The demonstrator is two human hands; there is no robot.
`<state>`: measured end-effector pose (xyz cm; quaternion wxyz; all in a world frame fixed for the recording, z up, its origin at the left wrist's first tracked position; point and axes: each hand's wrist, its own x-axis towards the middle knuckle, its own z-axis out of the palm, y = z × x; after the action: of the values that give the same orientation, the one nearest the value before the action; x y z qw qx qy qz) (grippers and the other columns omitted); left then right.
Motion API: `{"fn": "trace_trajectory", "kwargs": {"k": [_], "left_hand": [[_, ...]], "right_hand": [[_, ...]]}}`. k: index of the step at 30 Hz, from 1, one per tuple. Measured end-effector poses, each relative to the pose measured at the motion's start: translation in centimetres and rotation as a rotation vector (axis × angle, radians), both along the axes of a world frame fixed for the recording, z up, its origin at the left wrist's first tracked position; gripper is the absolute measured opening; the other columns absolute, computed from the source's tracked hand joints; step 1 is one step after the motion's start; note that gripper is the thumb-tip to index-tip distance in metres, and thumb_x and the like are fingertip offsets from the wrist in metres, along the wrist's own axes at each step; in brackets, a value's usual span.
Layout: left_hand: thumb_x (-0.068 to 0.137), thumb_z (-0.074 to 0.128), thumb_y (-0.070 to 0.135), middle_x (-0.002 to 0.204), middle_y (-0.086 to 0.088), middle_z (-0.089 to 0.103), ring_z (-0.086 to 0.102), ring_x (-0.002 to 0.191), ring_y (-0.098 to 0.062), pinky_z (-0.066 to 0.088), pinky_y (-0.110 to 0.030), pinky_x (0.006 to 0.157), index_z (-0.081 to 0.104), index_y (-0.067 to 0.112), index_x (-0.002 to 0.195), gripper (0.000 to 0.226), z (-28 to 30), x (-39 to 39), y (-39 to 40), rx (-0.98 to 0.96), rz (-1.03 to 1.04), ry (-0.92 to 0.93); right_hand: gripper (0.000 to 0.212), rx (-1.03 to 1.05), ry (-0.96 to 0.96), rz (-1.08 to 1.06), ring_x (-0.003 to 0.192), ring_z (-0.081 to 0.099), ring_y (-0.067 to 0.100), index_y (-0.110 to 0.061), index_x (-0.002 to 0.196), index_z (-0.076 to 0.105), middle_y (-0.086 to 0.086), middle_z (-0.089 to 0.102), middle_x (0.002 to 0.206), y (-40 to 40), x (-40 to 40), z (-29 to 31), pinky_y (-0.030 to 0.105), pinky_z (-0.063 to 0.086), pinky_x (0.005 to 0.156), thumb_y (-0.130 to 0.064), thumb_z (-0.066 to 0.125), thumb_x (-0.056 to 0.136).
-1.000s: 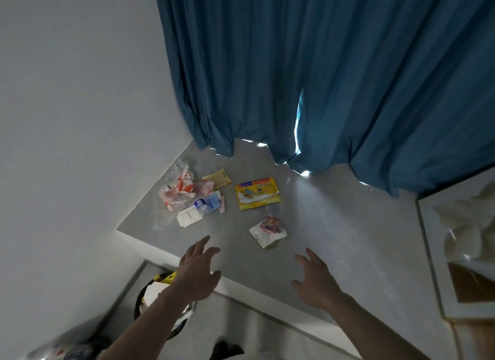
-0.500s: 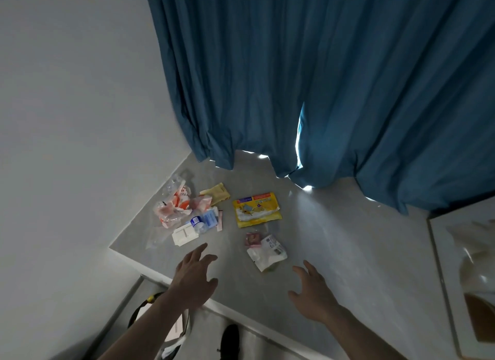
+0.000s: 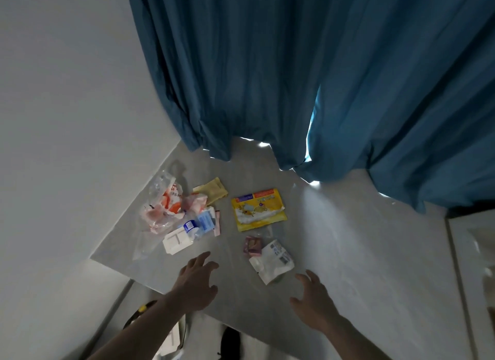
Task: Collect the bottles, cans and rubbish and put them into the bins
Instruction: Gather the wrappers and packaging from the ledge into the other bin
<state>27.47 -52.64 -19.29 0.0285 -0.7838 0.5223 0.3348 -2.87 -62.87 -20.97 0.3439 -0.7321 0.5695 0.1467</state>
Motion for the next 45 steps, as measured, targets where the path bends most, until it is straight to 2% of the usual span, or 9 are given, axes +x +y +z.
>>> {"fn": "trace_trajectory", "kwargs": {"k": [14, 22, 25, 29, 34, 36, 40, 43, 45], "left_hand": [[0.088, 0.062, 0.034, 0.166, 0.005, 0.016, 0.031, 0.146, -0.027, 0.037, -0.041, 0.115, 0.044, 0.035, 0.147, 0.062, -14.6, -4.2, -9.1, 0.088, 0.097, 0.119], [0.086, 0.071, 0.041, 0.146, -0.011, 0.045, 0.052, 0.129, -0.031, 0.043, -0.033, 0.104, 0.047, 0.018, 0.145, 0.067, -26.8, -4.5, -15.6, 0.017, 0.537, 0.249], [0.078, 0.068, 0.059, 0.128, -0.012, 0.058, 0.060, 0.112, -0.034, 0.052, -0.038, 0.090, 0.055, 0.017, 0.132, 0.070, -30.2, -4.5, -17.4, 0.053, 0.689, 0.261], [0.072, 0.073, 0.050, 0.104, -0.005, 0.064, 0.063, 0.090, -0.026, 0.054, -0.034, 0.070, 0.054, 0.020, 0.108, 0.050, -31.6, -5.4, -18.6, 0.050, 0.868, 0.306], [0.072, 0.077, 0.026, 0.086, -0.003, 0.069, 0.067, 0.078, -0.023, 0.048, -0.024, 0.056, 0.069, 0.013, 0.100, 0.032, -31.9, -6.7, -19.1, 0.077, 0.952, 0.404], [0.076, 0.076, 0.014, 0.074, -0.001, 0.070, 0.064, 0.065, -0.018, 0.045, -0.019, 0.048, 0.074, 0.013, 0.090, 0.015, -30.8, -6.6, -19.2, 0.026, 0.985, 0.482], [0.087, 0.069, 0.019, 0.073, 0.002, 0.072, 0.063, 0.063, -0.014, 0.039, -0.016, 0.043, 0.076, 0.019, 0.085, 0.007, -27.6, -4.8, -19.8, -0.179, 0.869, 0.458], [0.094, 0.066, 0.024, 0.079, 0.001, 0.072, 0.064, 0.069, -0.017, 0.040, -0.021, 0.051, 0.073, 0.022, 0.089, 0.009, -26.3, -2.2, -21.9, -0.252, 0.784, 0.407], [0.093, 0.066, 0.023, 0.079, -0.002, 0.071, 0.066, 0.073, -0.021, 0.045, -0.025, 0.056, 0.071, 0.023, 0.082, 0.012, -26.8, -0.4, -24.0, -0.259, 0.756, 0.358]], "right_hand": [[0.094, 0.149, -0.047, -0.382, 0.141, 0.042, 0.028, -0.020, 0.156, 0.027, 0.009, 0.034, 0.157, -7.2, 1.7, -14.9, 0.035, 0.037, 0.111, -0.046, 0.079, 0.081], [0.122, 0.175, -0.197, -0.676, 0.122, 0.056, 0.030, -0.008, 0.139, 0.043, 0.011, 0.058, 0.131, -8.9, 3.6, -27.9, 0.046, 0.051, 0.099, -0.072, 0.077, 0.041], [0.108, 0.139, -0.164, -0.759, 0.128, 0.047, 0.033, -0.008, 0.143, 0.038, 0.013, 0.050, 0.135, -9.1, 5.3, -28.1, 0.042, 0.046, 0.101, -0.056, 0.088, 0.061], [0.088, 0.139, -0.258, -0.891, 0.118, 0.056, 0.028, -0.001, 0.136, 0.043, 0.009, 0.054, 0.120, -9.6, 6.7, -29.5, 0.038, 0.050, 0.096, -0.021, 0.093, 0.065], [0.051, 0.229, -0.430, -0.966, 0.068, 0.066, 0.007, 0.007, 0.106, 0.058, 0.023, 0.070, 0.106, -10.6, 6.5, -31.4, 0.008, 0.049, 0.050, 0.016, 0.082, 0.061], [0.038, 0.224, -0.451, -1.051, 0.062, 0.066, -0.001, -0.004, 0.096, 0.061, 0.017, 0.071, 0.102, -10.9, 5.1, -30.1, 0.014, 0.050, 0.051, 0.011, 0.081, 0.068], [0.063, 0.213, -0.526, -1.126, 0.089, 0.070, 0.023, -0.012, 0.133, 0.051, 0.009, 0.069, 0.113, -11.6, 2.6, -27.8, 0.034, 0.056, 0.069, 0.002, 0.078, 0.077], [0.041, 0.242, -0.585, -1.133, 0.075, 0.069, 0.015, -0.011, 0.113, 0.064, 0.005, 0.071, 0.095, -12.6, 1.1, -26.8, 0.028, 0.052, 0.055, 0.015, 0.068, 0.082], [0.034, 0.260, -0.576, -1.112, 0.083, 0.070, 0.021, -0.013, 0.108, 0.070, 0.004, 0.074, 0.095, -13.1, 0.1, -26.8, 0.033, 0.054, 0.064, 0.010, 0.071, 0.083]]}}
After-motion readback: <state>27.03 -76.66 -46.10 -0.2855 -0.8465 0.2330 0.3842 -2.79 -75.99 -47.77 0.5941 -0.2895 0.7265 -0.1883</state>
